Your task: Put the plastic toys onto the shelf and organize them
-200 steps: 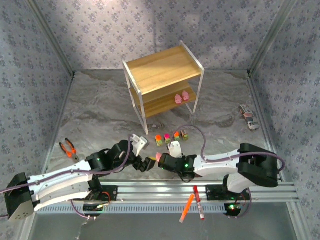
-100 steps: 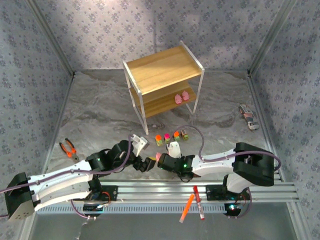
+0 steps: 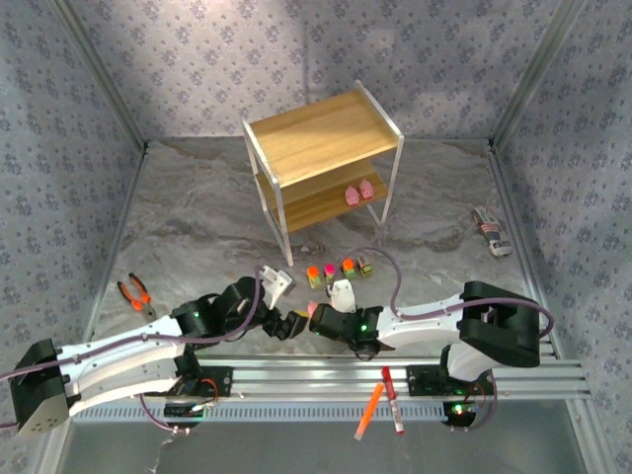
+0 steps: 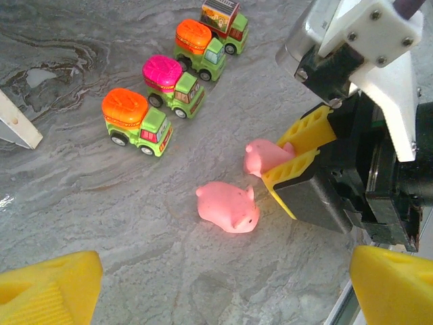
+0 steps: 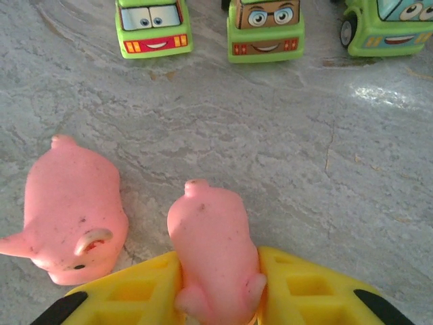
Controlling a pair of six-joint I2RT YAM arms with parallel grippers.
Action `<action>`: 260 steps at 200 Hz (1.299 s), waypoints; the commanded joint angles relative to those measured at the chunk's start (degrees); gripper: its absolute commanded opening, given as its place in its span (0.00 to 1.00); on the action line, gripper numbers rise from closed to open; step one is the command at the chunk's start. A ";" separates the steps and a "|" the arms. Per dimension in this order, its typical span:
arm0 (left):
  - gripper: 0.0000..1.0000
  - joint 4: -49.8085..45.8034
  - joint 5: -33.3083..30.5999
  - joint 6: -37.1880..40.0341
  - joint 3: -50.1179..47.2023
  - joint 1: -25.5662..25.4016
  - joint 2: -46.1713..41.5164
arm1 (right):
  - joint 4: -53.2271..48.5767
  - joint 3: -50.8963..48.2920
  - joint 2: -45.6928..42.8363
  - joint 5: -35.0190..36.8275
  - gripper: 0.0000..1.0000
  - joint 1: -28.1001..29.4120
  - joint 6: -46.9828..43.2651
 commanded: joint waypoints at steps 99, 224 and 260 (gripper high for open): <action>0.94 0.98 1.20 0.88 0.43 -0.53 1.49 | -8.02 1.86 -5.25 5.56 0.29 0.34 -0.14; 0.99 0.82 0.04 0.73 0.35 -0.53 0.60 | -14.54 6.44 -15.54 6.16 0.29 -5.38 -7.20; 0.99 0.63 -2.97 0.52 -1.74 -0.57 -5.58 | -14.63 8.17 -17.28 5.32 0.29 -8.62 -10.92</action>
